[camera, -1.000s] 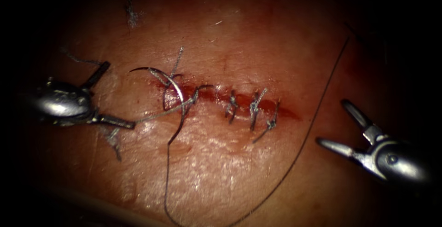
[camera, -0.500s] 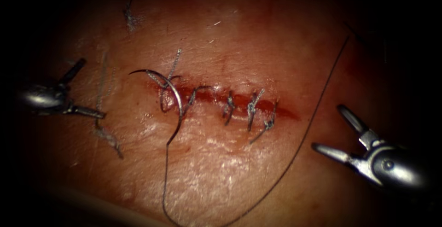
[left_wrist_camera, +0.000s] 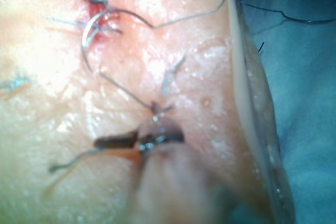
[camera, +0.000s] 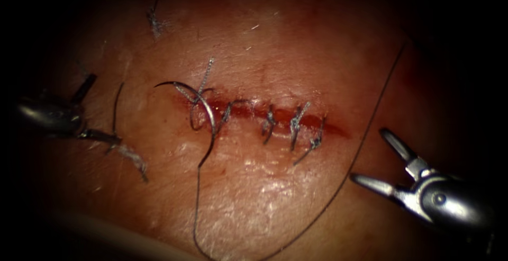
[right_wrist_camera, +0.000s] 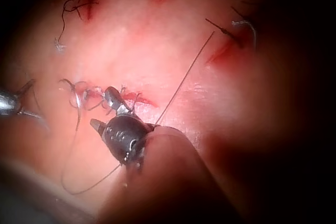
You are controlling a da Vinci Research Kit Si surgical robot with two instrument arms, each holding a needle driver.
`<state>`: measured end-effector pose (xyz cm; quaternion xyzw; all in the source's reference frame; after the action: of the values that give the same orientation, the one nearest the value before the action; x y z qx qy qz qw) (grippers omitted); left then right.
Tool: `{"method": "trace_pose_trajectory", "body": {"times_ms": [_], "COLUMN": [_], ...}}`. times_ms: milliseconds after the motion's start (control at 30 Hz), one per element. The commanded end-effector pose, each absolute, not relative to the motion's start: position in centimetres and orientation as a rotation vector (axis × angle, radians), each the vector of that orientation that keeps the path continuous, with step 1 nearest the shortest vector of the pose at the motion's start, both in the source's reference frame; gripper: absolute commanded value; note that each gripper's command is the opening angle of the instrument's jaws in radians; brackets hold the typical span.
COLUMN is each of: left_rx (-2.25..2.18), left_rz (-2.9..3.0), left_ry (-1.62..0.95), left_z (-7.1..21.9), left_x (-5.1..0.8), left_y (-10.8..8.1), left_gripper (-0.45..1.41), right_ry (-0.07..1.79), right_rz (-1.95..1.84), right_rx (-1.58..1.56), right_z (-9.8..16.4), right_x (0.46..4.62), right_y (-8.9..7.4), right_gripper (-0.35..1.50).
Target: Wound Closure
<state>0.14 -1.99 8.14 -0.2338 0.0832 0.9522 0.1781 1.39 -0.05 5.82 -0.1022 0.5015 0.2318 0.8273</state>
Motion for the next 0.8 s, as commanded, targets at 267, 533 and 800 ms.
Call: {"method": "trace_pose_trajectory", "body": {"times_ms": [267, 533, 800], "left_rx": [-0.554, -0.475, -0.448], "left_rz": [2.794, 2.839, 2.824], "left_ry": [0.091, -0.006, -0.001], "left_z": [8.2, 7.5, 7.2], "left_x": [0.39, 0.77, 0.79], "left_y": [-2.7, -3.4, -3.2], "left_gripper": [1.06, 1.01, 0.96], "right_ry": [1.072, 1.073, 1.081], "right_rz": [0.490, 0.485, 0.479], "right_rx": [-0.211, -0.206, -0.196], "right_z": [5.9, 5.9, 5.8], "right_x": [1.47, 1.47, 1.55], "right_y": [-0.1, -0.1, -0.1], "right_gripper": [1.45, 1.45, 1.45]}}
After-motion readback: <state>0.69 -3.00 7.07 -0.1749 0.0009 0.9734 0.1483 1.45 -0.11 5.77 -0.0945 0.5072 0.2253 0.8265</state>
